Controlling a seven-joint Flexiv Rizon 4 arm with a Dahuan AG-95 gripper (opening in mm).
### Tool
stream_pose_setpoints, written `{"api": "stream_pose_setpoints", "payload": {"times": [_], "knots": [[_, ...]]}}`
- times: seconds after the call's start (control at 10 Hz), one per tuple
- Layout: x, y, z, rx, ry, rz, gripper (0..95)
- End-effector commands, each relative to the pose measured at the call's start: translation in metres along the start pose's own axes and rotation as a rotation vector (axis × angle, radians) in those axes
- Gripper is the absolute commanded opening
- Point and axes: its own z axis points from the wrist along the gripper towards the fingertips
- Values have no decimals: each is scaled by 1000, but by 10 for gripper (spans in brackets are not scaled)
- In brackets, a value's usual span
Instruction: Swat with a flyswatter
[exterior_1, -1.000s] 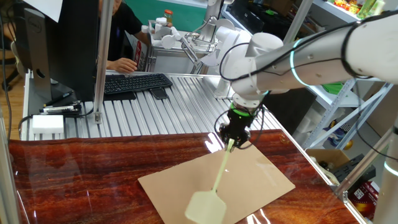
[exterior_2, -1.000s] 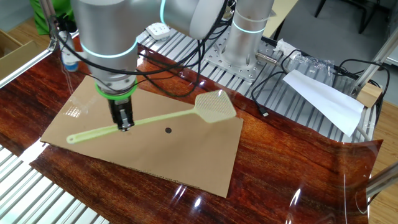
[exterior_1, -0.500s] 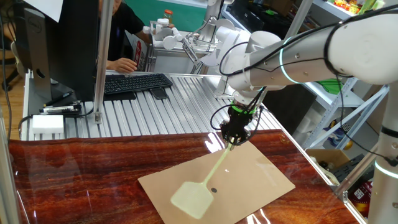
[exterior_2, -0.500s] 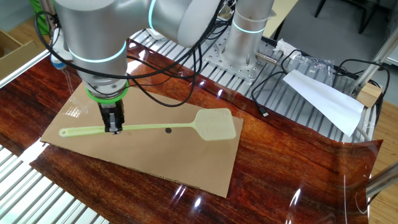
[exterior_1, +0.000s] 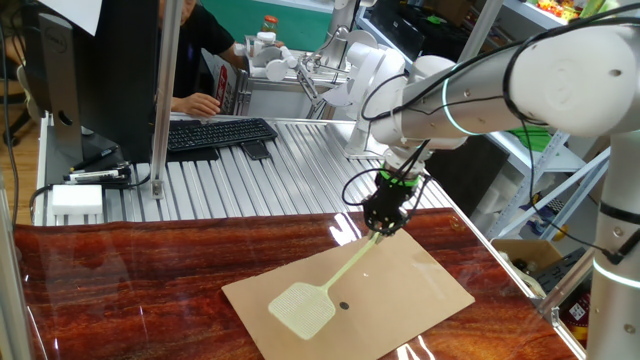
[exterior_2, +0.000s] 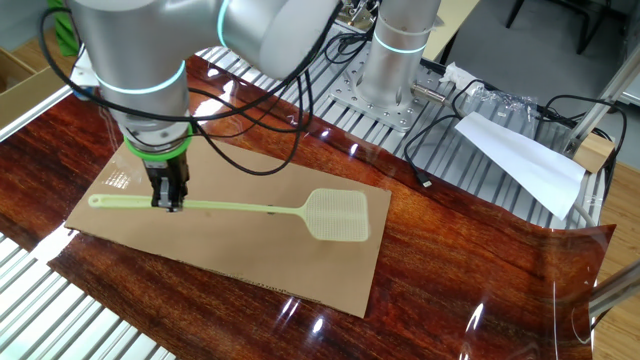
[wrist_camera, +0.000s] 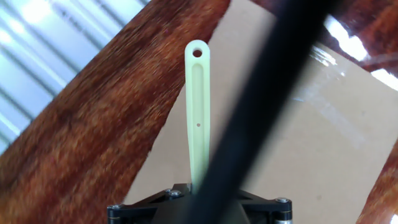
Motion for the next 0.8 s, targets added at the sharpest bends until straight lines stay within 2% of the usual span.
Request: {"api": "stream_pose_setpoints", "payload": {"times": [0.1, 0.4, 0.5, 0.6, 0.7, 0.8], "knots": [[1, 0, 0, -7, -3, 17, 0], [2, -1, 2, -19, -17, 35, 0], [3, -1, 2, -19, -17, 39, 190], [3, -1, 2, -20, -19, 45, 190], [3, -1, 2, -22, -19, 49, 380], [3, -1, 2, -22, -19, 49, 380]]}}
